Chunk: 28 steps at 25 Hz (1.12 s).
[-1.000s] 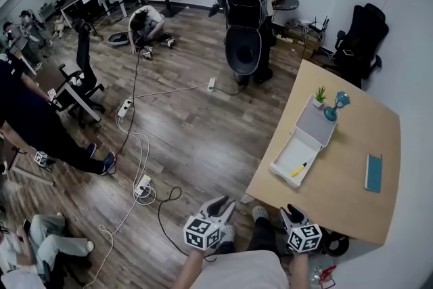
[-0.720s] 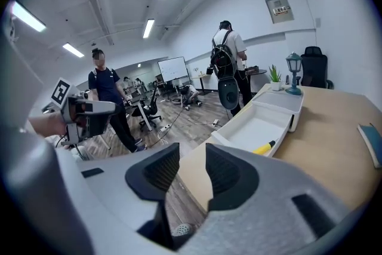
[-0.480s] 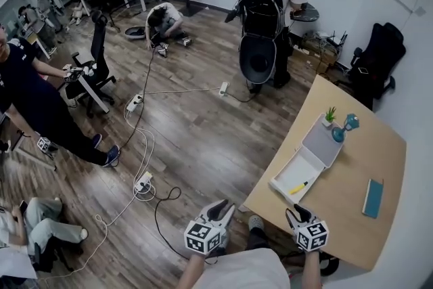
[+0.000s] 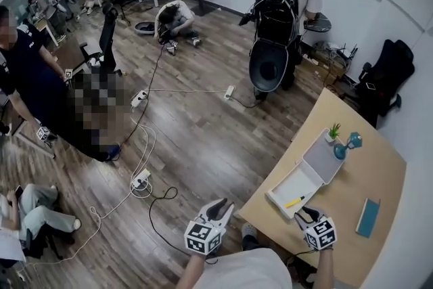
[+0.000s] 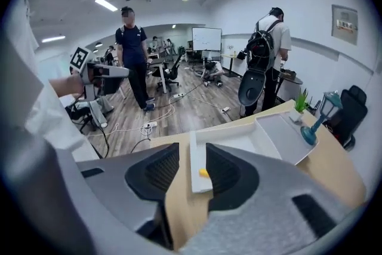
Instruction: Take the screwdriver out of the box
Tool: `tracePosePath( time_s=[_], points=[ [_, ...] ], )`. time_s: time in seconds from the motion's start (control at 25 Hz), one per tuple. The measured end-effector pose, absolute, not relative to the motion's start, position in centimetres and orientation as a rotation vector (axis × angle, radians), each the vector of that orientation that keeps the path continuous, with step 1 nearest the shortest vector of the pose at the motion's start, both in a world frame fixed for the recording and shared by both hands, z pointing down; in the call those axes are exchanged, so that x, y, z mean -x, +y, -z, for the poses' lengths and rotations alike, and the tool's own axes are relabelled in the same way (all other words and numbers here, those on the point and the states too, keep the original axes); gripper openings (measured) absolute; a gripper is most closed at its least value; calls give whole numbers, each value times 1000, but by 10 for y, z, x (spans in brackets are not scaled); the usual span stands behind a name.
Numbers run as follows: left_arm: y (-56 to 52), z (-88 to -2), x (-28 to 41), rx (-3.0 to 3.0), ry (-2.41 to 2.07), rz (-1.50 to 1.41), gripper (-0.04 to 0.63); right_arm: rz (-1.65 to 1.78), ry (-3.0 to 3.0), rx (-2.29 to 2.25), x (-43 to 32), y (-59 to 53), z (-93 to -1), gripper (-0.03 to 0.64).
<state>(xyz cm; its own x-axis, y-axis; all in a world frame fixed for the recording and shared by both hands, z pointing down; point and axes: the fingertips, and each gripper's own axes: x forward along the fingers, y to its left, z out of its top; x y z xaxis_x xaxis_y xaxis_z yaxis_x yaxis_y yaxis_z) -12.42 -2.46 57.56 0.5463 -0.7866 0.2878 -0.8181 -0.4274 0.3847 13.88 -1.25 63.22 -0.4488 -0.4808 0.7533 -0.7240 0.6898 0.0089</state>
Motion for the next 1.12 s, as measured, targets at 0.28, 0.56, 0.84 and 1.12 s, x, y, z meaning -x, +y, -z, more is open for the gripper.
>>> tracePosePath(
  time_s=[0.28, 0.56, 0.84, 1.12],
  points=[
    [-36, -574, 117, -2286, -1337, -106, 97, -272, -2008, -693, -176, -30, -629, 146],
    [-46, -569, 88, -2318, -1322, -158, 97, -210, -2029, -589, -172, -60, -642, 146],
    [-48, -580, 46, -2341, -1263, -224, 97, -78, -1953, -294, -167, -69, -691, 146],
    [-64, -591, 22, -2361, -1247, -265, 97, 94, -1823, -90, -170, -91, -732, 146]
  ],
)
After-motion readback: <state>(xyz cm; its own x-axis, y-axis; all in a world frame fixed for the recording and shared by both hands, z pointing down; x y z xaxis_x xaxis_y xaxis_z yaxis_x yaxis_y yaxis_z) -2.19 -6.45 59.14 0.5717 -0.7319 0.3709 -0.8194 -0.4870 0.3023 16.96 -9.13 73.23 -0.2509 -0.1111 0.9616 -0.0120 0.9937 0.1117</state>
